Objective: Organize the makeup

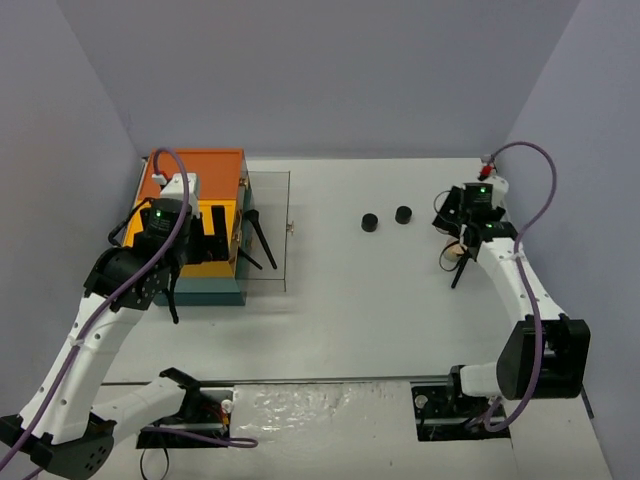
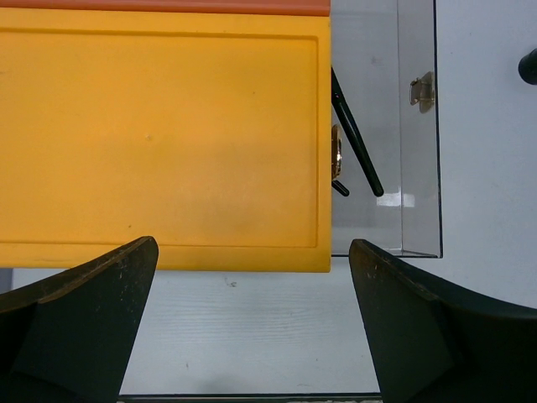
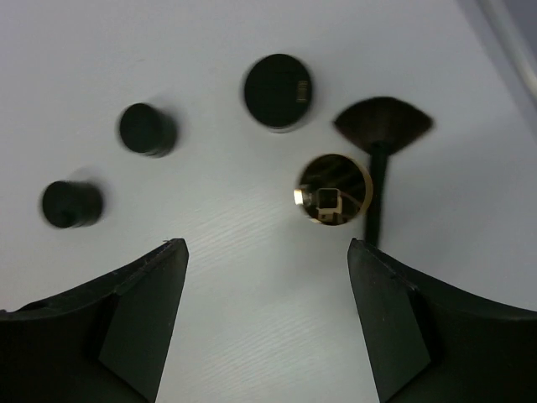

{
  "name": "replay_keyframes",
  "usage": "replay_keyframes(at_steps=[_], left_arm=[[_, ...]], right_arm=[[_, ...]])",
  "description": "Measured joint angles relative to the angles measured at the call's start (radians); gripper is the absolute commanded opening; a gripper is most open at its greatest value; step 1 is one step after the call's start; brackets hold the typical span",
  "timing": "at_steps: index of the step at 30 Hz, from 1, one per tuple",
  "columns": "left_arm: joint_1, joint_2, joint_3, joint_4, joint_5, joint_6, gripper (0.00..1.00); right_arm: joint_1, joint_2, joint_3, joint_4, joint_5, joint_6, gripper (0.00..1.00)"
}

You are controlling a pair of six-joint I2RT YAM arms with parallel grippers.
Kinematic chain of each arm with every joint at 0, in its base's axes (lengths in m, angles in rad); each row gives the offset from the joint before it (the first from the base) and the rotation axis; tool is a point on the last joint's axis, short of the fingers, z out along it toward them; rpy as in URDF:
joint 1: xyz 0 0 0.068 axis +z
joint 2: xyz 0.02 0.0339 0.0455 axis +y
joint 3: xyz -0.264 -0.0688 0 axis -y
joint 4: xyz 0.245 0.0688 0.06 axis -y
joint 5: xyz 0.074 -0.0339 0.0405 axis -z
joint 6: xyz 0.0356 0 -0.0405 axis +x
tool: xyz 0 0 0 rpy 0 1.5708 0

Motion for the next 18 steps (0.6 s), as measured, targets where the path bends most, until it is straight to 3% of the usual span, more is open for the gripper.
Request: replay_keyframes(at_steps=[3,6,18], left_arm=[[0.003,-0.009,-0.034,0.036,0.018,0.02,0.97],[0.003,-0.031,-0.088,0.084,0.034,0.038,0.97],[0.003,-0.086,-0.172,0.149,0.061,0.077,0.97]], right_arm=[[-0.147,-0.006,-0.047,-0.003,-0.016,0.006,0.69],[-0.212,0.011,-0.066,-0.01,-0.017,0.019,0.66],[-0.215,0.193,-0.138,0.025,-0.077,0.047,0.58]])
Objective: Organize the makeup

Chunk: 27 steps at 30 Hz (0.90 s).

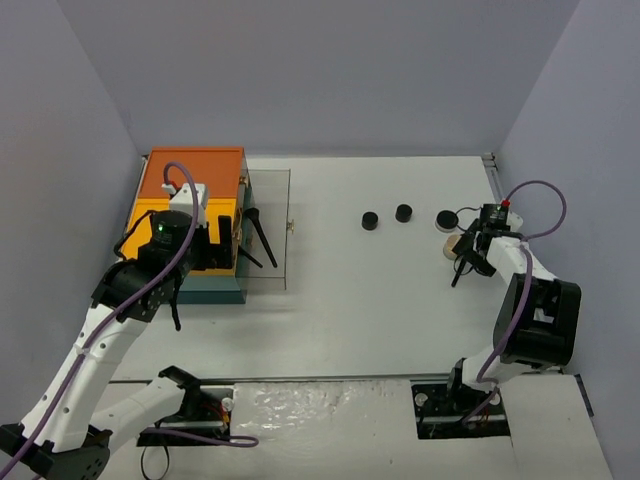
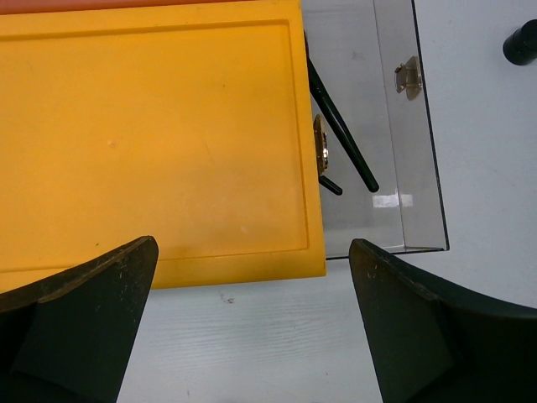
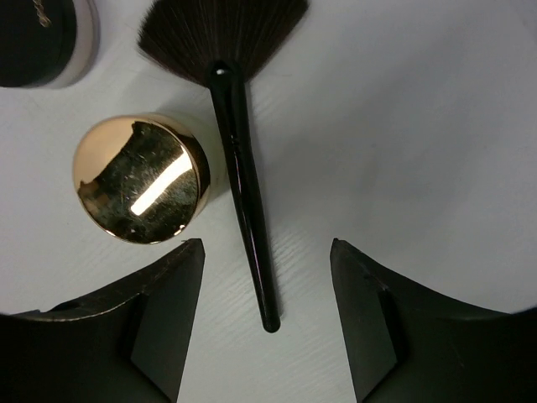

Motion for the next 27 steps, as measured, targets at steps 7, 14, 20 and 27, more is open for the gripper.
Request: replay_keyframes(at_steps=[7,14,20,27], left_arm=[[0.0,0.001,-0.002,0.001,0.002,0.006,0.97],[0.0,0.012,-0.002,-0.001,0.007,0.007,0.97],[0.0,0.013,0.003,-0.01,0.006,0.006,0.97],[0.0,0.017,0.048,-0.037,-0.005,0.006,0.97]], right_arm=[[0.014,0.053,-0.037,0.016,-0.011,0.005,0.46],[0.021,0.079,-0.039,0.051,0.034,0.021,0.1],[0.02,0.048,-0.06,0.048,0.082,0.036,0.0],[0.118,-0.193,-0.013,-0.023,0.156,0.036,0.0]])
